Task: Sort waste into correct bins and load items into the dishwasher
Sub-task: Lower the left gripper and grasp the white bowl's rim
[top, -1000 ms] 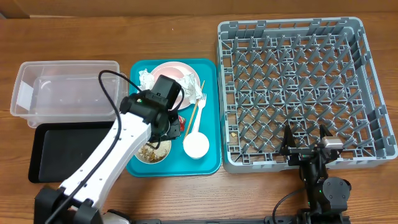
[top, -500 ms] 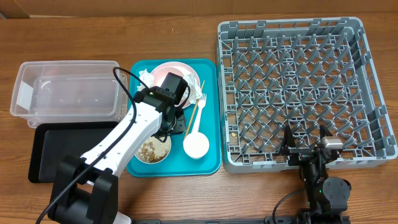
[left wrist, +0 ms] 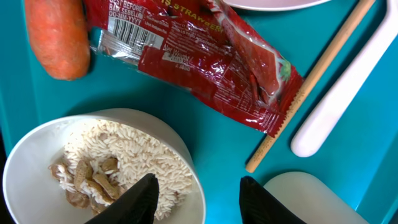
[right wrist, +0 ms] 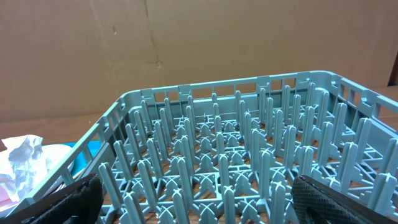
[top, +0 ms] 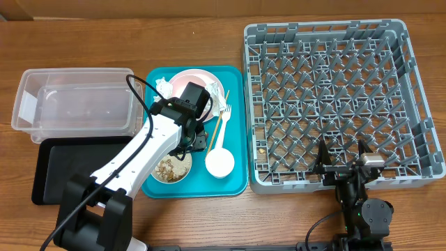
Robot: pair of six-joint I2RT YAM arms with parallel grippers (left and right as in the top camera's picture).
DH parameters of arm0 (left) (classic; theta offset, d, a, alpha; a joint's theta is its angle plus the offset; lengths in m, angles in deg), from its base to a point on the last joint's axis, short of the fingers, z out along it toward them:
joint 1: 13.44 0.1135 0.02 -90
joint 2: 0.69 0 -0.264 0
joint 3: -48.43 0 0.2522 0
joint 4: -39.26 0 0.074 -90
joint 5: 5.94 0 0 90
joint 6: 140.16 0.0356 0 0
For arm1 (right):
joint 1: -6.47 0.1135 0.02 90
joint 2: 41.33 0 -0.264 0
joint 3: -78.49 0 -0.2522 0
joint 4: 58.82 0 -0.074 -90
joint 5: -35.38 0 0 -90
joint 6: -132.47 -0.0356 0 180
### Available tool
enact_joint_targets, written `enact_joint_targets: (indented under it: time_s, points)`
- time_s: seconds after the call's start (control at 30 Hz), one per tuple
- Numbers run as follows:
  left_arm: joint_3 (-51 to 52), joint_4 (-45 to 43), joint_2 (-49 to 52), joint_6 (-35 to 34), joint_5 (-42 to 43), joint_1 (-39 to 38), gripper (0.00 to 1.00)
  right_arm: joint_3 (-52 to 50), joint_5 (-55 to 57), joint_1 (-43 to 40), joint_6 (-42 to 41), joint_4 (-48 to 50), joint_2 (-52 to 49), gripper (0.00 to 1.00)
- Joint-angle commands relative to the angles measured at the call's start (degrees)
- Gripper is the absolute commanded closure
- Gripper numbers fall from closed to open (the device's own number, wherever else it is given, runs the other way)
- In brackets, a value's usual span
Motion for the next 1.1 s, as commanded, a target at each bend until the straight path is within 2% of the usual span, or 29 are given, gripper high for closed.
enact_joint_targets:
  time_s: [0.0, 0.33, 0.7, 1.07]
  points:
    - [-1.14, 0.48, 0.39, -0.59, -0.2, -0.09, 0.58, -0.61, 0.52, 0.15, 0.17, 0.37, 0.57, 0.0]
    - [-1.07, 3.5, 0.39, -0.79, 0.79, -0.2, 0.62, -0.61, 0.52, 0.15, 0.17, 0.35, 0.57, 0.0]
    - [3.37, -1.95, 0.39, -4.02, 0.79, -0.2, 0.62, -0.61, 0.52, 0.15, 0.17, 0.35, 0.57, 0.0]
    - [5.29, -3.37, 0.44, -5.35, 0.81, -0.24, 0.63, -0.61, 0.52, 0.15, 0.17, 0.35, 0.57, 0.0]
